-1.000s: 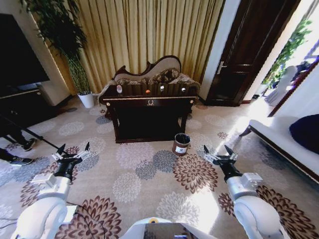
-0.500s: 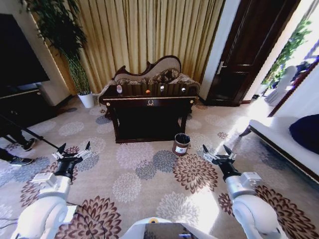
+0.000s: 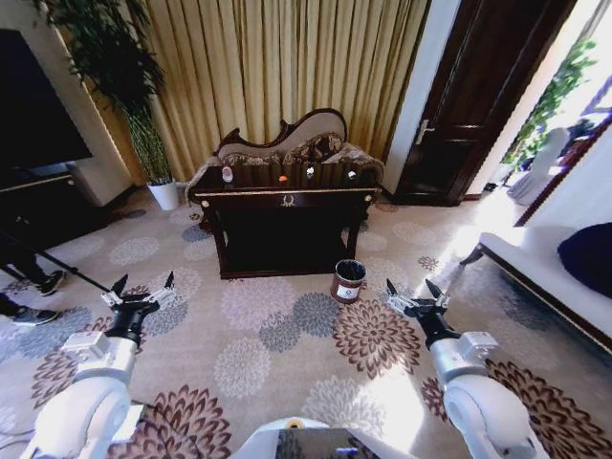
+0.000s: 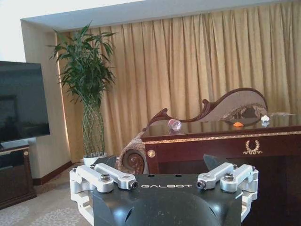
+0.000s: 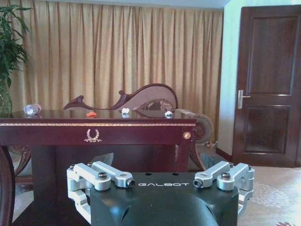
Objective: Move to the front of the table and place the trash on the table into the trash bin.
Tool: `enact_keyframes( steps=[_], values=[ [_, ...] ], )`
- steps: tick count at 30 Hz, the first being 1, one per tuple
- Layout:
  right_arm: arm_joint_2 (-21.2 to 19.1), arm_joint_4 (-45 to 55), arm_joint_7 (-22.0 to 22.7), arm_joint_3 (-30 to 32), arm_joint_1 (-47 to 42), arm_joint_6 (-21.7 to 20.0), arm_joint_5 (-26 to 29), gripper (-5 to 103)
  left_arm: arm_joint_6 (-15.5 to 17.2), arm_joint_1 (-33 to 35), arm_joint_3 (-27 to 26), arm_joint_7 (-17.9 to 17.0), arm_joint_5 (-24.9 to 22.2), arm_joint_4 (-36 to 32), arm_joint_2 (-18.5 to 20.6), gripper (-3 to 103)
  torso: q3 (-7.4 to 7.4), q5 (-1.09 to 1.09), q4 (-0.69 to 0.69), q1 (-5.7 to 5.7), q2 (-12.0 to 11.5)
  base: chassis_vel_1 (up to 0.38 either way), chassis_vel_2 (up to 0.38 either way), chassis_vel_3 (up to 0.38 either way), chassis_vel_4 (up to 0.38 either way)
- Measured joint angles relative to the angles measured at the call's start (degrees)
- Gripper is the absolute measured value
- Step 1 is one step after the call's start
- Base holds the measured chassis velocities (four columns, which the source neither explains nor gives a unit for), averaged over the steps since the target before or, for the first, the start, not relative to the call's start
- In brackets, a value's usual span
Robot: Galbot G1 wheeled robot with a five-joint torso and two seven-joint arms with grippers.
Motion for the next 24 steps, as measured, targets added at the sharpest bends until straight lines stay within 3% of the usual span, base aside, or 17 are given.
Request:
enact_keyframes(
  steps=[24],
  values=[
    [0.28, 0.48, -1.08, -0.3, -0.75, 0.21, -0.32, 100, -0.16, 0.65, 0.11, 0.29, 0.19, -0.46, -0.64, 100, -0.01, 0.0, -0.01, -0.02, 0.02, -0.113, 0.109, 0.11, -0.112]
  ],
)
